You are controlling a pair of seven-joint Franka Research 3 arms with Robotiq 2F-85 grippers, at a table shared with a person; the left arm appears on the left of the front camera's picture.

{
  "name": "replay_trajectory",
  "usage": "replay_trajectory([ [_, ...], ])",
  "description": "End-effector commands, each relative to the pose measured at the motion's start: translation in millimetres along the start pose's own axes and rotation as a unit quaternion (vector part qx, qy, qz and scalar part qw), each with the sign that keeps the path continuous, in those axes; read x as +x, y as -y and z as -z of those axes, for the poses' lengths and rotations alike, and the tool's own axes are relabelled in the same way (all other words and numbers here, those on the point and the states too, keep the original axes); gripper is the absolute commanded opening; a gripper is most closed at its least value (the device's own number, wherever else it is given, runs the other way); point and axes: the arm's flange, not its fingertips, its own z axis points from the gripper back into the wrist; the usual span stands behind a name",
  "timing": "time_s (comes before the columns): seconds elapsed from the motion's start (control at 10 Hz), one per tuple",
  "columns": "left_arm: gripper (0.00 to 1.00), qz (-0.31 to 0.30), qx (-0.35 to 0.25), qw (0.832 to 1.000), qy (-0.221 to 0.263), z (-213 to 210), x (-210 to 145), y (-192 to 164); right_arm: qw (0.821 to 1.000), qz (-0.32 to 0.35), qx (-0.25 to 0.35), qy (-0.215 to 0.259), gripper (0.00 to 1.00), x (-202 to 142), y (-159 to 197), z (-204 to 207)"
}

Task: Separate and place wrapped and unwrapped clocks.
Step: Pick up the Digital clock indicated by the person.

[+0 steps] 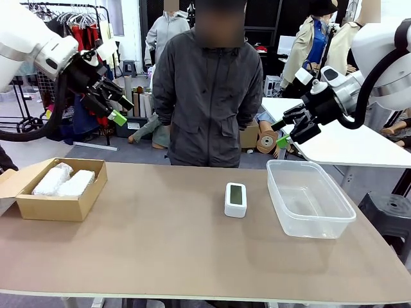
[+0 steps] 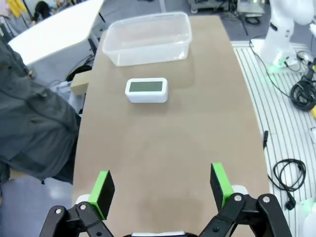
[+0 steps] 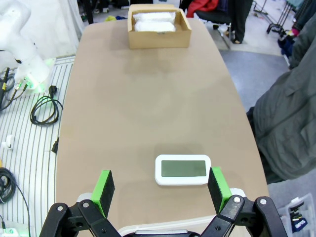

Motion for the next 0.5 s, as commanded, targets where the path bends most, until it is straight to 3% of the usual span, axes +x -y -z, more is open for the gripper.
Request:
replay_trajectory([
  [0.0,1.0,0.008,-0.002,1.0,-0.008,1.2,1.4,-0.7,1.0,-0.003,0.0,0.003,1.0,2.2,-0.2,-1.3],
  [0.4,1.0,0.008,-0.002,1.0,-0.008,1.2,1.4,-0.7,1.0,-0.003,0.0,0.003,1.0,2.2,-0.2,-1.3],
])
